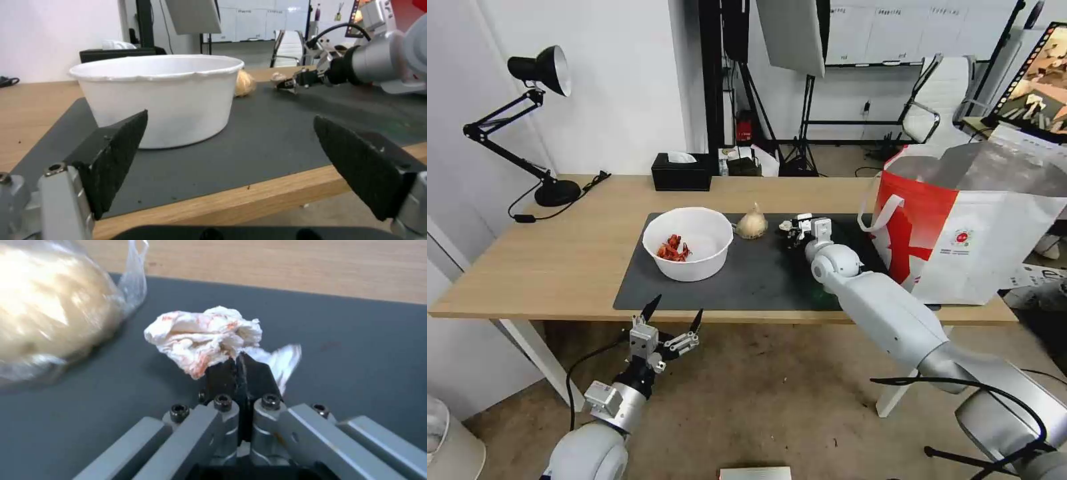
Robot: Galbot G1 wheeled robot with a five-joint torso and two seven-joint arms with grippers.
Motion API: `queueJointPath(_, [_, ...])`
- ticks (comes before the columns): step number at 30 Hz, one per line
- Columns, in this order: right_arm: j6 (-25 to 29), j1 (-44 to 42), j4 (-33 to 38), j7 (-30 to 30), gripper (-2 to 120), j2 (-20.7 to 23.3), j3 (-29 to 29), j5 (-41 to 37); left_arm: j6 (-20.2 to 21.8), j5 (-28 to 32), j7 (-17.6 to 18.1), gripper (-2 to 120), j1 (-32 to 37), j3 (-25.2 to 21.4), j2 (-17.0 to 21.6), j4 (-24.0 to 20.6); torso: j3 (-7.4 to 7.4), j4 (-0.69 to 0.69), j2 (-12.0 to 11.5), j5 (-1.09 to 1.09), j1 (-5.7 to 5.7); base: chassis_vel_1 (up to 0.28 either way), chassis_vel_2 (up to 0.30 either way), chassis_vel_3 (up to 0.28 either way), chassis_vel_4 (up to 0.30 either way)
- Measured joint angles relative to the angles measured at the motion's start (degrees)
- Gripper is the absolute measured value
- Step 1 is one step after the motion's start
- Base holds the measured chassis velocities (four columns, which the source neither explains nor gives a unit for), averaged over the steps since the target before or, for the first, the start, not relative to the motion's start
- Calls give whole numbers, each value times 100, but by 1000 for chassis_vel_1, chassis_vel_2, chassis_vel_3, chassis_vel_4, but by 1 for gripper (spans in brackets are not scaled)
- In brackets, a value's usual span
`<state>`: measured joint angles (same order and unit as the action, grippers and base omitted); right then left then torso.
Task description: Pick up the trash from the table and place it into the takeout bag.
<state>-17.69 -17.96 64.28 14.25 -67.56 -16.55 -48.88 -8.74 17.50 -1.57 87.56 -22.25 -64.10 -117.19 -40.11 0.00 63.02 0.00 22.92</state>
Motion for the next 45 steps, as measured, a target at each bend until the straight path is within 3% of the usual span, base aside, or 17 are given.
queueJointPath(6, [128,-343,1177,207,0,486,251,-44,0,26,9,100,-5,-16,23,-82,0,1,0,1,0,0,0,0,0])
queueJointPath(9, [315,-795,2554,359,0,1204,701,-41,-9,28,14,100,41,-41,-4,-117,0,-1,0,1,0,0,0,0,0])
queueJointPath(14, [486,-1167,3612,475,0,1742,1286,-196,-24,26,14,100,74,-35,-24,-130,1,-2,1,1,0,0,0,0,0])
queueJointPath(16, [522,-1257,4220,758,0,2080,1672,-445,-32,23,14,100,78,-26,-26,-130,1,-2,1,0,-1,0,0,0,0])
queueJointPath(19, [457,-1139,4565,1223,0,2397,1910,-628,-33,23,14,100,81,-23,-23,-134,1,-2,1,1,-1,0,0,0,0])
queueJointPath(20, [457,-1139,4565,1223,0,2397,1910,-628,-33,23,14,100,81,-23,-23,-134,1,-2,1,1,-1,0,0,0,0])
queueJointPath(22, [72,-803,4675,1973,0,2686,2017,-923,-33,24,14,100,97,-22,-21,-180,1,-1,1,0,-1,0,0,0,0])
queueJointPath(23, [72,-803,4675,1973,0,2686,2017,-923,-33,24,14,100,97,-22,-21,-180,1,-1,1,0,-1,0,0,0,0])
queueJointPath(26, [-528,-384,4402,2887,0,3027,2026,-1513,-34,24,13,100,148,-24,-53,-216,1,0,1,0,0,0,0,0,0])
queueJointPath(30, [-1009,-209,4157,3390,0,3194,2028,-2159,-44,24,4,100,220,-50,-95,-236,1,-1,1,1,-1,0,0,0,0])
queueJointPath(38, [-1487,-230,4003,3720,1,3198,1984,-2457,-66,27,-3,100,280,-161,-85,-284,0,0,1,1,0,0,0,0,0])
queueJointPath(45, [-1576,-260,4036,3764,24,3225,1984,-2486,-73,31,-10,100,304,-193,-74,-306,0,0,0,0,0,0,0,0,0])
